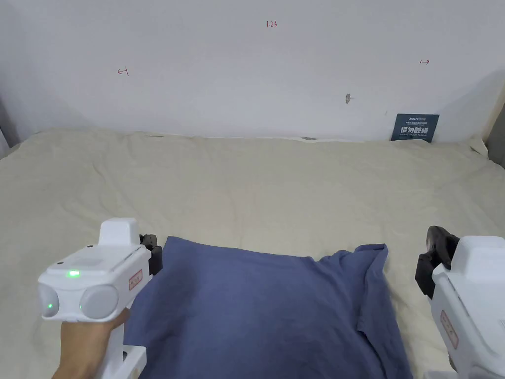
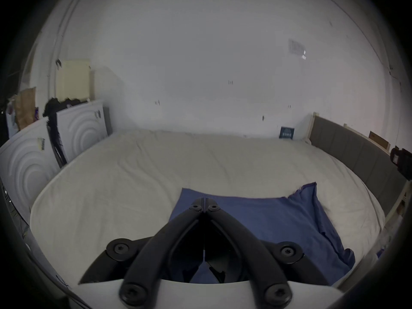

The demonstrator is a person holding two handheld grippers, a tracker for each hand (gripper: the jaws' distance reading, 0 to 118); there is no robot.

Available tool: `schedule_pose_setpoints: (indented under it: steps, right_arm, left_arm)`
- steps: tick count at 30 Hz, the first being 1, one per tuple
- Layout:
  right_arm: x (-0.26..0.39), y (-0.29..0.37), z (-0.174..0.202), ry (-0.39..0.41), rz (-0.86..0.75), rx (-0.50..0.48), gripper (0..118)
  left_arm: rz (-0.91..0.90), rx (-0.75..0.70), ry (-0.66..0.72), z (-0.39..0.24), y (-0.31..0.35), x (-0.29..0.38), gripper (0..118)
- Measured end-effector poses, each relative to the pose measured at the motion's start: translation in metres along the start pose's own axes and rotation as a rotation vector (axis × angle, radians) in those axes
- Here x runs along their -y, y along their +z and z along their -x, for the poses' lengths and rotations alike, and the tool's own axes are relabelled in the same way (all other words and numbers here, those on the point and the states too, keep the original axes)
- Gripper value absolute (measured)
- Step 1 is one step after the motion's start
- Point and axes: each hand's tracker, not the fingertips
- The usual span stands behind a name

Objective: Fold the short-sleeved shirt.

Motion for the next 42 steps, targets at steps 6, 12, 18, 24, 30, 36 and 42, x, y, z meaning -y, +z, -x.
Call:
schedule_pose_setpoints:
  steps: [6, 12, 18, 24, 30, 36, 42]
  right_arm:
    - [0.002, -0.039, 0.007, 0.009, 0.04, -0.005, 1]
    - [0.016, -0.091, 0.004, 0.019, 0.089, 0.013, 1]
    - [0.034, -0.134, -0.005, 0.021, 0.148, 0.045, 1]
    - [0.052, -0.164, -0.01, 0.017, 0.203, 0.068, 1]
    - [0.068, -0.206, -0.024, -0.018, 0.366, 0.041, 14]
    - [0.097, -0.273, -0.037, -0.14, 0.597, 0.025, 118]
    - [0.133, -0.319, -0.017, -0.124, 0.779, 0.007, 107]
  left_arm:
    - [0.162, 0.012, 0.025, 0.025, -0.107, -0.02, 0]
    - [0.307, 0.006, -0.01, 0.044, -0.211, -0.029, 98]
    - [0.429, -0.061, -0.007, 0.045, -0.286, -0.019, 110]
    - [0.541, -0.089, -0.01, 0.045, -0.334, 0.007, 59]
    - [0.474, -0.049, 0.018, 0.035, -0.319, 0.007, 5]
    - [0.357, -0.018, 0.059, 0.036, -0.283, -0.009, 3]
    - [0.328, 0.024, 0.027, 0.032, -0.25, -0.03, 3]
